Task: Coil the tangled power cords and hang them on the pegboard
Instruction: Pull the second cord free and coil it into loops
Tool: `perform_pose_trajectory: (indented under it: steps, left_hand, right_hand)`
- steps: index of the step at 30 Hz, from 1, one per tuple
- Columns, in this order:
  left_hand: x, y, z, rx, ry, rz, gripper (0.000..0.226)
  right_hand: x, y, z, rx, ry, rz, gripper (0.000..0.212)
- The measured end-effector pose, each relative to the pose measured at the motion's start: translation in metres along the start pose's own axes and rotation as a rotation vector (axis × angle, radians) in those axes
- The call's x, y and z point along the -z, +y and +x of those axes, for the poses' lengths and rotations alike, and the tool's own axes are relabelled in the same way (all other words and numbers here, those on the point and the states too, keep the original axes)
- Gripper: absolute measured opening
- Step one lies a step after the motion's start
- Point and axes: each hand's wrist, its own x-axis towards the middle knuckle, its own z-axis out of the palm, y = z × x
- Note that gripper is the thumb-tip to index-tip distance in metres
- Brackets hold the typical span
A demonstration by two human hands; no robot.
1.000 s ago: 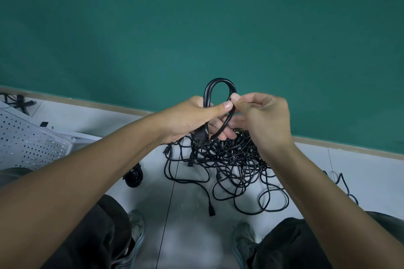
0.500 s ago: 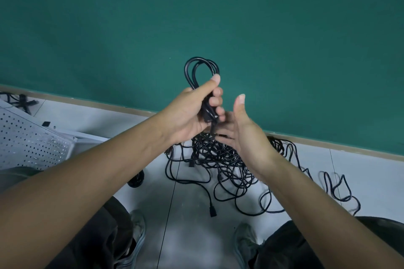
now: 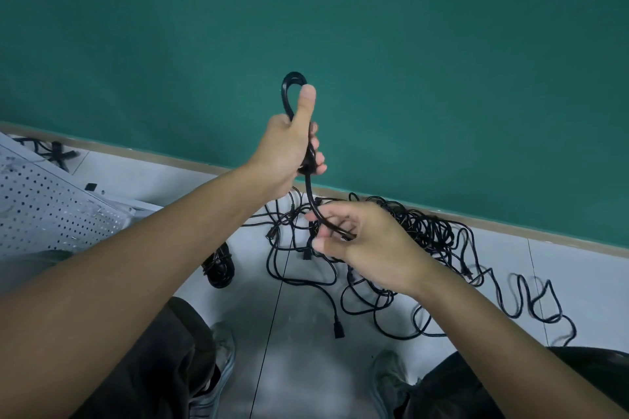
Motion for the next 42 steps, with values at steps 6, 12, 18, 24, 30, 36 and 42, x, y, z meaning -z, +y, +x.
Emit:
perform_pose_trajectory:
  steps: [6,12,18,24,30,36,42]
  left_hand:
    - [0.002,-0.011,0.003,-0.117,-0.024,0.264,0.056]
    - [-0.006,-0.027,-0.007,-0.087,-0.347,0.427,0.065]
    - [-0.012,-0.020,-0.028,0.103,-0.561,0.251,0.061]
    - [-0.006,-0.012,-0.028,0.190,-0.685,0.198,0.057]
    - [-0.002,-0.003,-0.023,0.195,-0.715,0.114,0.020]
    - [0.003,0.003,-0.019,0.250,-0.732,-0.048,0.013]
    - [0.009,0.009,-0.012,0.296,-0.666,-0.318,0.010]
  right_hand:
    - [0.015,-0.008,-0.006,0.117,0.086,0.123,0.028]
    - [0.030,-0.012,-0.004,0.306,0.439,-0.149,0.022]
    - [0.038,-0.015,-0.002,0.065,0.575,-0.053,0.052]
    - [0.041,-0.009,0.002,0.047,0.520,0.159,0.038]
    - [0.050,-0.005,0.004,0.114,0.464,0.223,0.025]
    - [0.044,0.002,0.005,0.071,0.416,0.011,0.013]
    - [0.050,0.012,0.006,-0.224,0.295,-0.078,0.005]
